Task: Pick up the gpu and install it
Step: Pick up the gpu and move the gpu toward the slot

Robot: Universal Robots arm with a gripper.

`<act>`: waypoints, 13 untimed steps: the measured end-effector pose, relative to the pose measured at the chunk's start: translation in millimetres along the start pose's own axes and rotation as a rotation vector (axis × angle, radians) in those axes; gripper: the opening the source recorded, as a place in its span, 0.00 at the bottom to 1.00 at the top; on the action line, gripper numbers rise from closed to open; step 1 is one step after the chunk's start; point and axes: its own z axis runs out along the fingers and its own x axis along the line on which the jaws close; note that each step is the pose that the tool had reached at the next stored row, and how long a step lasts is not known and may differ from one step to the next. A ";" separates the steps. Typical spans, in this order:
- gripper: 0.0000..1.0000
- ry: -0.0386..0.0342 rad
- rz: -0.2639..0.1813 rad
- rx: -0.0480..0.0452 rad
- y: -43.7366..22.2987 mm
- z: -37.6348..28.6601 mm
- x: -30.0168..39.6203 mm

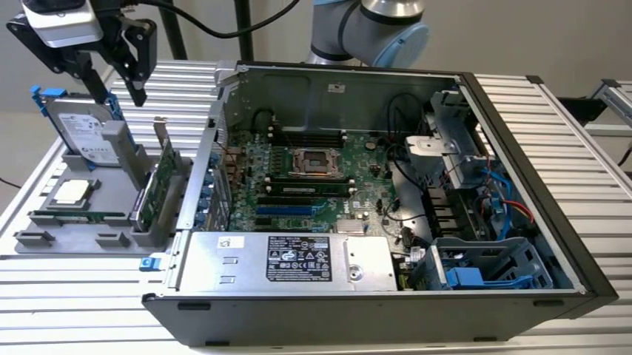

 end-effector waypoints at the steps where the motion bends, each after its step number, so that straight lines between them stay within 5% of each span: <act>1: 1.00 0.0000 0.000 0.0000 -0.1 0.5 -0.1; 13: 1.00 0.0000 0.000 -0.0001 -0.6 4.5 -1.9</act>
